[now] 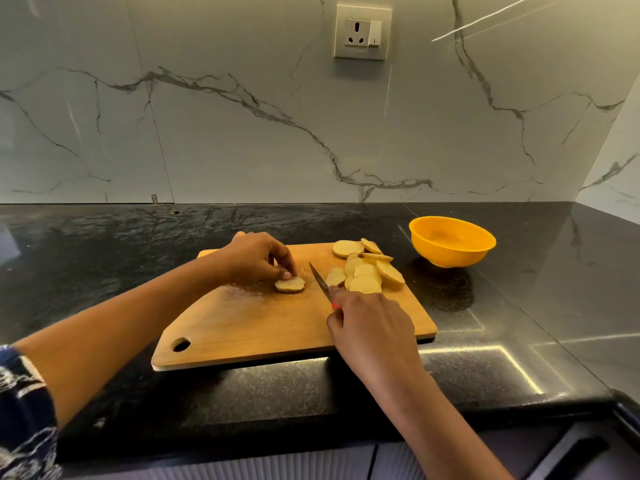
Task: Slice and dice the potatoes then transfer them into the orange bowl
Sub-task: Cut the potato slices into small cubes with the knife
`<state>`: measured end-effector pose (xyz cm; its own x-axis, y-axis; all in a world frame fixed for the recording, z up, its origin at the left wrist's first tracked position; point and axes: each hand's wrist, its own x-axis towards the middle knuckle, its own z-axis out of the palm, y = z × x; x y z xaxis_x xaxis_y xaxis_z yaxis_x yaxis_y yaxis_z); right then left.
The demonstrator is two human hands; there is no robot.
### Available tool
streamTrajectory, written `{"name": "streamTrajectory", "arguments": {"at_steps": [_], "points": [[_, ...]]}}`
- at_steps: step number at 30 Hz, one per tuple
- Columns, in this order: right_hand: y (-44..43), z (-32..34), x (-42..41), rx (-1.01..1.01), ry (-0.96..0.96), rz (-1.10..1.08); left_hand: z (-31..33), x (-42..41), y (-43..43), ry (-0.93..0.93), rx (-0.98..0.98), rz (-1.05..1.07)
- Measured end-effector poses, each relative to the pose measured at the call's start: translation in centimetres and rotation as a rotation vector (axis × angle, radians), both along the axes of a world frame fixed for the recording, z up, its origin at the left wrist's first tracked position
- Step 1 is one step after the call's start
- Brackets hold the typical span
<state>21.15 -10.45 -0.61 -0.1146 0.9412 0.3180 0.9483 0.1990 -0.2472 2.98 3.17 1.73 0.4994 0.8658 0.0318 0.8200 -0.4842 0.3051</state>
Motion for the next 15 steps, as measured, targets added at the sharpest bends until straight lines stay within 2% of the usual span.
{"name": "streamTrajectory", "arguments": {"at_steps": [8,11,15], "points": [[-0.4,0.4,-1.0,-0.069,-0.037,-0.004,-0.2,-1.2,-1.0,-0.007,0.191,-0.009],[-0.7,0.3,-1.2,-0.065,-0.058,-0.033,-1.1,-1.9,-1.9,0.089,0.199,-0.042],[-0.9,0.2,-2.4,-0.082,-0.063,-0.037,-2.3,-2.0,-2.6,-0.077,0.299,-0.027]]}}
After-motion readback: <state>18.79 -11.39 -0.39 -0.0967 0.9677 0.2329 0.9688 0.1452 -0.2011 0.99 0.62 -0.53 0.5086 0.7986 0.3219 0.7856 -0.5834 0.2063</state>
